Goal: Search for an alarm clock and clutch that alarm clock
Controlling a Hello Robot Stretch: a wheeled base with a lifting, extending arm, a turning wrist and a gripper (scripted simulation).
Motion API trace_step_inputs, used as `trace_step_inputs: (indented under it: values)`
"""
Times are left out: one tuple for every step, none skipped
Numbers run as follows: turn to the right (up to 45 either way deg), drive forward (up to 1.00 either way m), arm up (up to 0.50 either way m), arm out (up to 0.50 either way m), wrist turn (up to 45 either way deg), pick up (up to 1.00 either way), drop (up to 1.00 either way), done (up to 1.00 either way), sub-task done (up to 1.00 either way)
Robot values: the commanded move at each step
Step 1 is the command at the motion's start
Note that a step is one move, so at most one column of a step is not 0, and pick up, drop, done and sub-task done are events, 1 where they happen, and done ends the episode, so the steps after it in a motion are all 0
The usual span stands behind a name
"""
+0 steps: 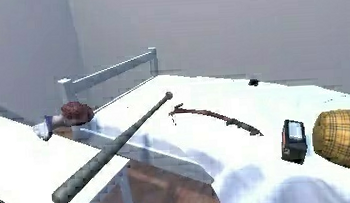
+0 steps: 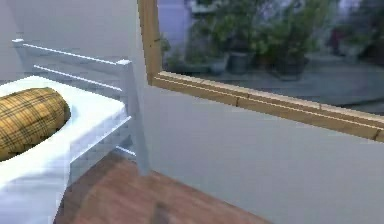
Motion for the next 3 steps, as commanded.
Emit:
trace_step_inputs:
  values:
    - [-45.0, 0.0, 0.0, 0.0, 0.0, 0.0, 0.0, 0.0, 0.0]
    - [-12.0, 0.0, 0.0, 0.0, 0.0, 0.0, 0.0, 0.0, 0.0]
    - [45.0, 0.0, 0.0, 0.0, 0.0, 0.0, 0.0, 0.0, 0.0]
